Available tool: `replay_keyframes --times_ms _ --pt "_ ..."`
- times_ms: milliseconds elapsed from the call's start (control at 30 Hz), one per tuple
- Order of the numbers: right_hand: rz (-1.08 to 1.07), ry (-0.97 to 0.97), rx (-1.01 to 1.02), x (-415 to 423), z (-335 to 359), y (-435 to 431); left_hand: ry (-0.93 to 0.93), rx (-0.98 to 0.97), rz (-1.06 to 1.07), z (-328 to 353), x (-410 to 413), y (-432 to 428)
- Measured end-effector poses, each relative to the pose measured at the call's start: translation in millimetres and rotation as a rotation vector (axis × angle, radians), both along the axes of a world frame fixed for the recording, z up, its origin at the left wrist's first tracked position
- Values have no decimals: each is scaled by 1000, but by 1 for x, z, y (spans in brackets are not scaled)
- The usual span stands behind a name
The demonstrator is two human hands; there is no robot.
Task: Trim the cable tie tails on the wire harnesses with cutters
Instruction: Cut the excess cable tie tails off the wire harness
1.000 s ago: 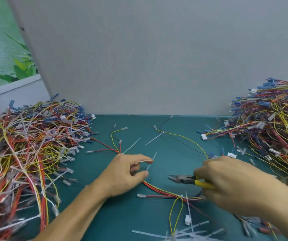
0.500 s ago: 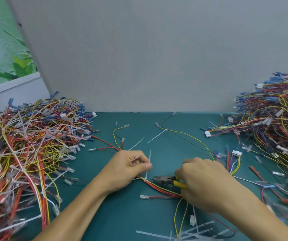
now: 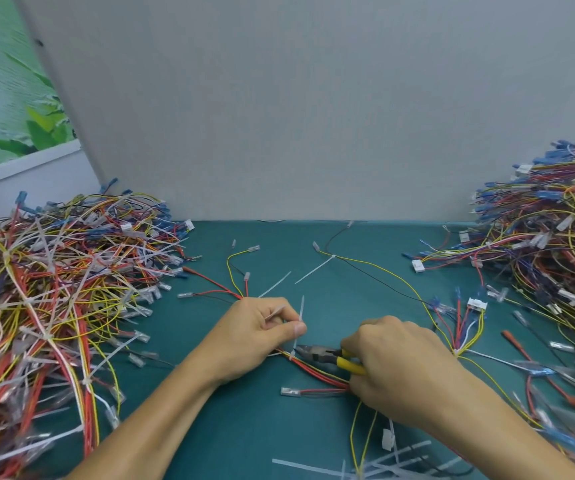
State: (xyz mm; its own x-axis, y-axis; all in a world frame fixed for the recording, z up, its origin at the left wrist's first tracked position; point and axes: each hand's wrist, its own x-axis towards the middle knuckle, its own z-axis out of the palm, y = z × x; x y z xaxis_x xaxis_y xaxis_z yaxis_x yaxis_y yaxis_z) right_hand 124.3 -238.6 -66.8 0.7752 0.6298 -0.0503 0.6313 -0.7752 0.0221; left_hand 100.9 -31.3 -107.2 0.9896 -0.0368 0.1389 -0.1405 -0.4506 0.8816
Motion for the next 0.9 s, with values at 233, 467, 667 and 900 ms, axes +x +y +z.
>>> replay_keyframes --times_ms 233,467,667,900 --pt "19 -7 -36 2 -2 2 3 2 6 1 0 -1" --pt "104 36 -123 5 12 -7 38 72 39 9 -8 -15" --pt "134 45 -155 12 24 -24 -38 211 297 3 -14 -49" --pt "124 94 -127 12 25 -29 -68 148 330 3 -18 -55"
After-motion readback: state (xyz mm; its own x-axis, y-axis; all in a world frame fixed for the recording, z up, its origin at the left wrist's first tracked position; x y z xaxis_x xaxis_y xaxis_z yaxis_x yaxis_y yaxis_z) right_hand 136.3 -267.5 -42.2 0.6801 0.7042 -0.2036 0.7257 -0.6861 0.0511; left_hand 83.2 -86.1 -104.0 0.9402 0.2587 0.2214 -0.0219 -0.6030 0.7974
